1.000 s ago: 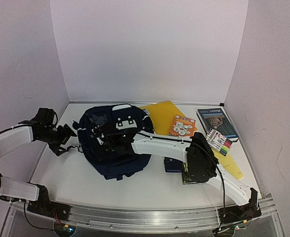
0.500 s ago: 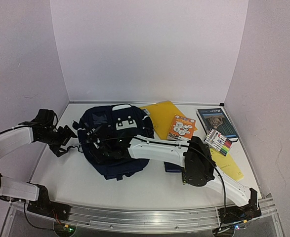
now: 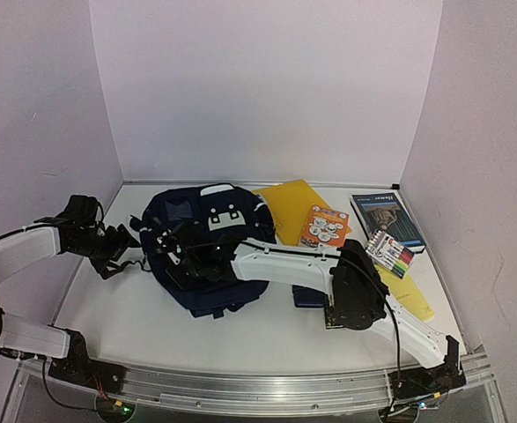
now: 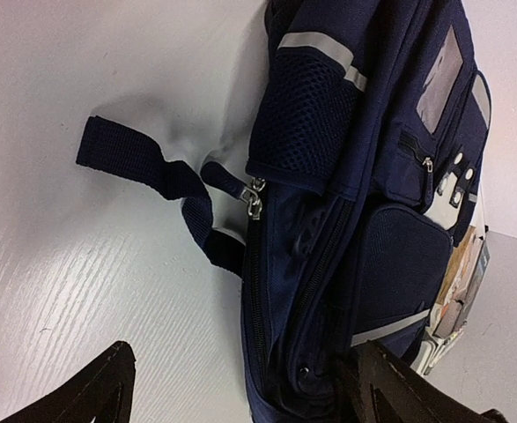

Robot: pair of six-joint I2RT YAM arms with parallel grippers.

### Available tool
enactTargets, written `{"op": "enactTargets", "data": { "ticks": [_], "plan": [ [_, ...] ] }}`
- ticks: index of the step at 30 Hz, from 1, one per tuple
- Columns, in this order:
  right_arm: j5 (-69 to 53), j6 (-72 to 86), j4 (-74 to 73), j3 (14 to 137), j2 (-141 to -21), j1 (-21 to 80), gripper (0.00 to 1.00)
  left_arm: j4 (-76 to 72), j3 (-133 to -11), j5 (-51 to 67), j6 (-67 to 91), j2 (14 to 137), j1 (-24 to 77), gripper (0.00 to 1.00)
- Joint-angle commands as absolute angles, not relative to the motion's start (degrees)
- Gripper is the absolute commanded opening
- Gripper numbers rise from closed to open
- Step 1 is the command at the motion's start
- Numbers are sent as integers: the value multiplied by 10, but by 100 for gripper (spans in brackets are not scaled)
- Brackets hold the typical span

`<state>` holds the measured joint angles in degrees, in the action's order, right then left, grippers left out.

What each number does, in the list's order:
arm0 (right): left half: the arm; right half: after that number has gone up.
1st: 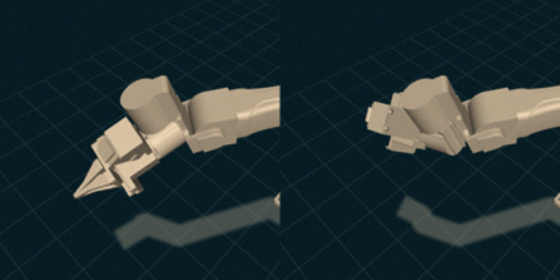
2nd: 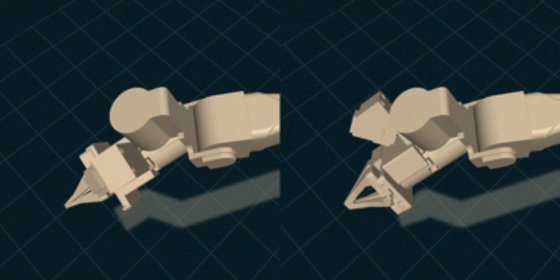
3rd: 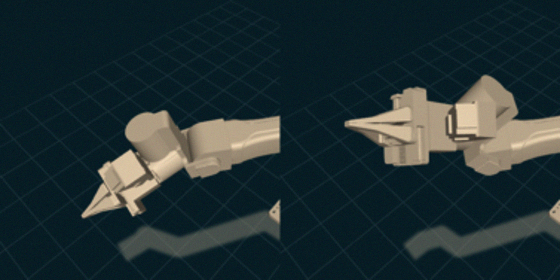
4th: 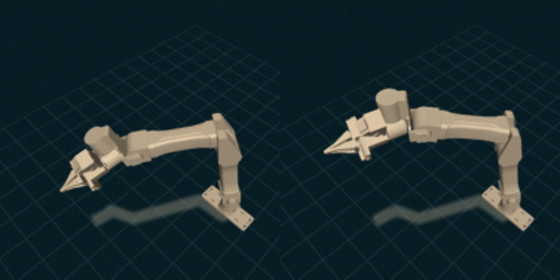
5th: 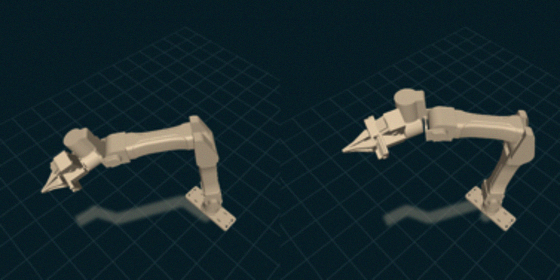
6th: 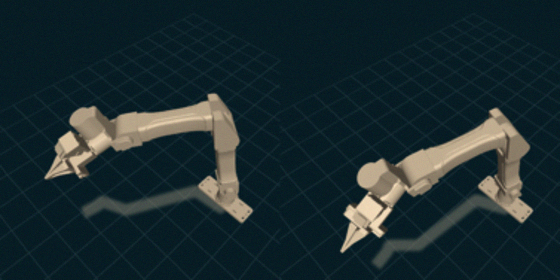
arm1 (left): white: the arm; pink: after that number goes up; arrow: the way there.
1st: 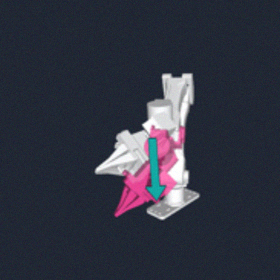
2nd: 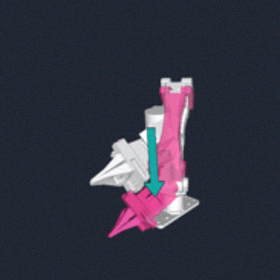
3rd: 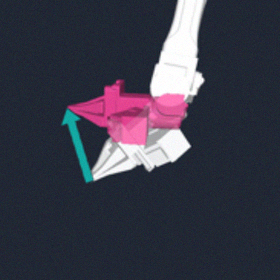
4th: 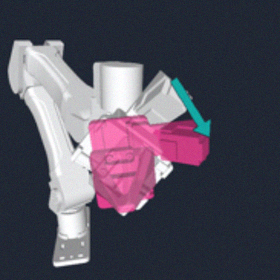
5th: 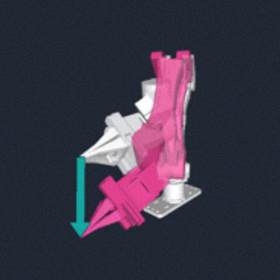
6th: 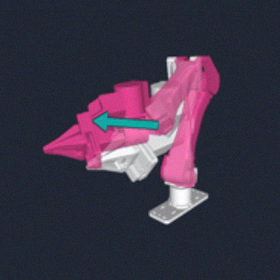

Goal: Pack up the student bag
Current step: Adjust the student bag at the center of the board.

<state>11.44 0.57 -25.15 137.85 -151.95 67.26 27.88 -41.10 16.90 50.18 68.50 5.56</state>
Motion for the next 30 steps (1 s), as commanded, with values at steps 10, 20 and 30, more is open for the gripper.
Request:
{"op": "enactTargets", "data": {
  "ticks": [10,20,30],
  "plan": [
    [-147,31,-261,1315,-1339,578,0,234,-421,225,357,598,53,83],
    [-232,69,-266,1321,-1328,539,0,22,-315,271,310,631,54,67],
    [-251,86,-267,1321,-1326,529,0,-127,-250,249,274,692,77,63]
  ]
}}
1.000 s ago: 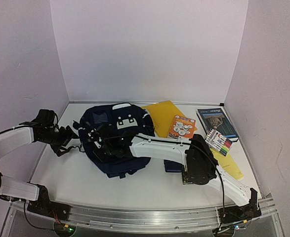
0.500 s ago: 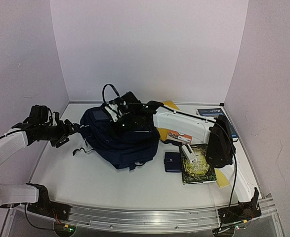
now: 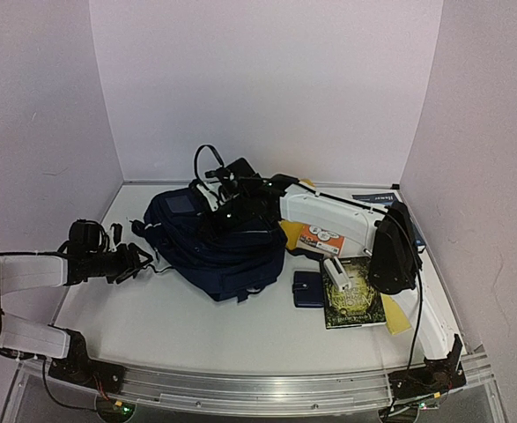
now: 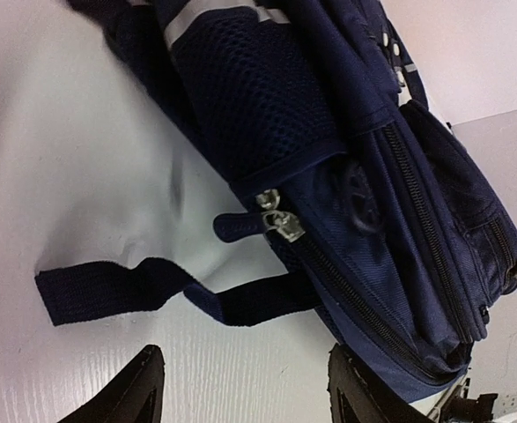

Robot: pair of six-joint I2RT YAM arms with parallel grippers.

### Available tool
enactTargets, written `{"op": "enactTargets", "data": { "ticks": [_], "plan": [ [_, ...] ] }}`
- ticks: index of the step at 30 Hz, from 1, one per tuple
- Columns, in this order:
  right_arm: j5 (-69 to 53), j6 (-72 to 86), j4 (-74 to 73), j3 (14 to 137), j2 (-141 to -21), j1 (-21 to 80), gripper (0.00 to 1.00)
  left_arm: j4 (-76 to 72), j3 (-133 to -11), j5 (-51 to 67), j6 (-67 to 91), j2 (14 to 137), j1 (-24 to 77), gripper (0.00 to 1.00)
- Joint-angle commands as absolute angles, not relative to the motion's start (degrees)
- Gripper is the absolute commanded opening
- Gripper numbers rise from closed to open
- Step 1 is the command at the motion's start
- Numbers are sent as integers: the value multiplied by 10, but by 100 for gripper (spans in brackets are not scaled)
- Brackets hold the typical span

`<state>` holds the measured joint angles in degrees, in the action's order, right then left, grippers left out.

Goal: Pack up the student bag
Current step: Adjust the student bag at the center of the board.

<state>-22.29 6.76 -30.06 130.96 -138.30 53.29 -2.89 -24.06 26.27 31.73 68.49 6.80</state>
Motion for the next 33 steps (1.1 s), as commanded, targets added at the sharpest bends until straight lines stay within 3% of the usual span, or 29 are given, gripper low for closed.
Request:
{"op": "enactTargets", "data": {
  "ticks": [1,18,33],
  "plan": [
    [-254,88,-267,1321,-1327,529,0,-128,-254,247,263,700,78,63],
    [-273,96,-274,1314,-1315,526,0,-218,-306,236,189,844,96,56],
    [-288,96,-288,1319,-1309,521,0,-253,-298,205,141,859,152,54]
  ]
}}
